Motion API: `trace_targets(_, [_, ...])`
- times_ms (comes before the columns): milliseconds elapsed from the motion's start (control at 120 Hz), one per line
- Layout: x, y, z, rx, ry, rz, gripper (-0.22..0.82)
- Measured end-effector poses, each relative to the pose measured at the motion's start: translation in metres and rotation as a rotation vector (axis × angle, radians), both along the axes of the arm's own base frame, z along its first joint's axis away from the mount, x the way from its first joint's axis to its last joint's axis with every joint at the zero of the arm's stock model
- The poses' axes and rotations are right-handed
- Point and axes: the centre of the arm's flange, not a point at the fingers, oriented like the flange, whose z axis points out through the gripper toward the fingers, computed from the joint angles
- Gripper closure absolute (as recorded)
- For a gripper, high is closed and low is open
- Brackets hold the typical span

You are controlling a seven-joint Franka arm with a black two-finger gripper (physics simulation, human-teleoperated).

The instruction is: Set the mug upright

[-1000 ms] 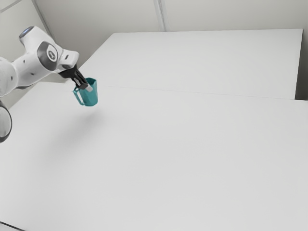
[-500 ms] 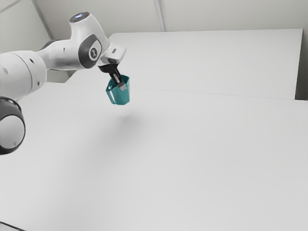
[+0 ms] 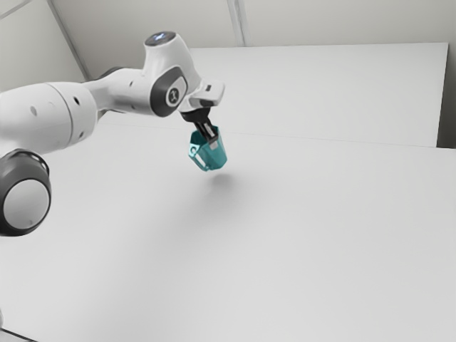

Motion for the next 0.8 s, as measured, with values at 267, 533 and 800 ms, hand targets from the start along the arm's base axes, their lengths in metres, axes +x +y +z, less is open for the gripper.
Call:
trace_targets(267, [-0.007, -0.006, -0.023, -0.006, 0.037, 0.085, 0.79])
trace_targets(533, [-0.004, -0.019, -0.042, -0.013, 0.06, 0.135, 0.79])
trace_targets(800, [0.0, -0.018, -0.056, -0.018, 0.078, 0.183, 0.79])
